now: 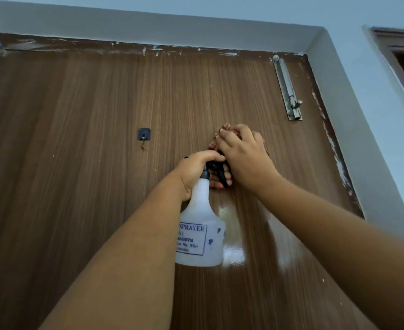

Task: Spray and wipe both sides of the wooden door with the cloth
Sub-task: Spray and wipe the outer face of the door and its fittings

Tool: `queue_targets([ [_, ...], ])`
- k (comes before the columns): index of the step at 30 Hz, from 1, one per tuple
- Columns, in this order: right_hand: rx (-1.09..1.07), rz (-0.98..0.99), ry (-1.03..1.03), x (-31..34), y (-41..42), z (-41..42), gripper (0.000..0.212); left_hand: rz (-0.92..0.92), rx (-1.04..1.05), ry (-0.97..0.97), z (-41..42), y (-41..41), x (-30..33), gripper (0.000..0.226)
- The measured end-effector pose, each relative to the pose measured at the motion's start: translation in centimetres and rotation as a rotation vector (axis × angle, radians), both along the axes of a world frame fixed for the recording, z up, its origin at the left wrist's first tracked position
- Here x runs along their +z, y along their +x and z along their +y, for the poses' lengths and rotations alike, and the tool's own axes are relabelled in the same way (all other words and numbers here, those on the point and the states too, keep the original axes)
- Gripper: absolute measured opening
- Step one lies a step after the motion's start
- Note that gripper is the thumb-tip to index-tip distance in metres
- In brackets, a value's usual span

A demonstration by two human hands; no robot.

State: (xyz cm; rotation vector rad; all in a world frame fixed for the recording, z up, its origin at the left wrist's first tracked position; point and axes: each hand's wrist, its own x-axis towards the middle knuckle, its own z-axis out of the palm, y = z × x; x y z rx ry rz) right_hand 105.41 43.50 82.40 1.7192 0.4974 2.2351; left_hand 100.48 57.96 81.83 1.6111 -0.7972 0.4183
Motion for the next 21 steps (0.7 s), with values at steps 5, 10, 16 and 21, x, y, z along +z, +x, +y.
queue_targets([
  [5, 0.31, 0.032, 0.008, -1.5, 1.7, -1.8, 0.035, 0.031, 0.021, 0.065, -0.3, -0.1, -0.2, 0.026],
  [10, 0.521, 0.158, 0.465, -3.1, 3.3, -7.6, 0.054, 0.035, -0.033, -0.04, -0.1, -0.1, 0.0, 0.027],
  [16, 0.602, 0.355, 0.611, -1.6, 0.7, -4.3, 0.044, 0.021, 0.03, -0.033, -0.6, -0.1, -0.2, 0.026],
  [21, 0.467, 0.347, 0.351, -7.3, 1.3, -3.3, 0.046, 0.025, 0.037, -0.077, -0.7, -0.2, -0.4, 0.026],
])
